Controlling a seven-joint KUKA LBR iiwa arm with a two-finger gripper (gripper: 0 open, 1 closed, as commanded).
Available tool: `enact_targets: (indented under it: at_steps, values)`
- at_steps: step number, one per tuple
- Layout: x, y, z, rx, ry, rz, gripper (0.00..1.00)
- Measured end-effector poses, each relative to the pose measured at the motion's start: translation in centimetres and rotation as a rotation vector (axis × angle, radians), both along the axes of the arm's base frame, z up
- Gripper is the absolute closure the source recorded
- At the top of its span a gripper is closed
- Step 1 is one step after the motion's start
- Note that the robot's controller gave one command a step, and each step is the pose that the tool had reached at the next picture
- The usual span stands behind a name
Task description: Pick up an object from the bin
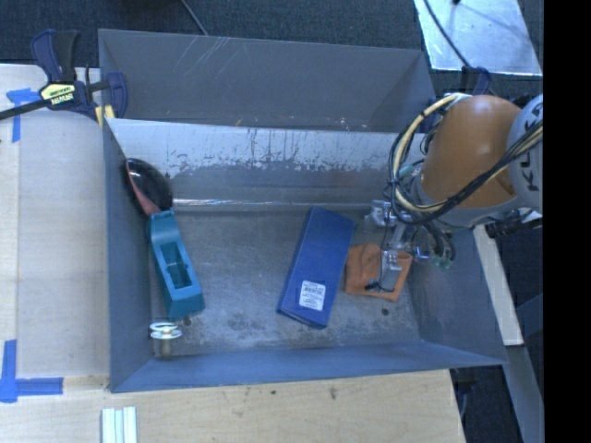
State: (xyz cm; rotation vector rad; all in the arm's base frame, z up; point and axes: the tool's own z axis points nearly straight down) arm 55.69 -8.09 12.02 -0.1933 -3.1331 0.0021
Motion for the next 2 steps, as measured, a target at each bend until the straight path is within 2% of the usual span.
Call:
enact_targets:
  at_steps: [1, 2]
  values:
    - [-1.94, 1.34, -4.93, 0.001, -0.007, -0.072, 1.00]
    - [-1.94, 1.34, -4.93, 0.001, -0.007, -0.072, 1.00]
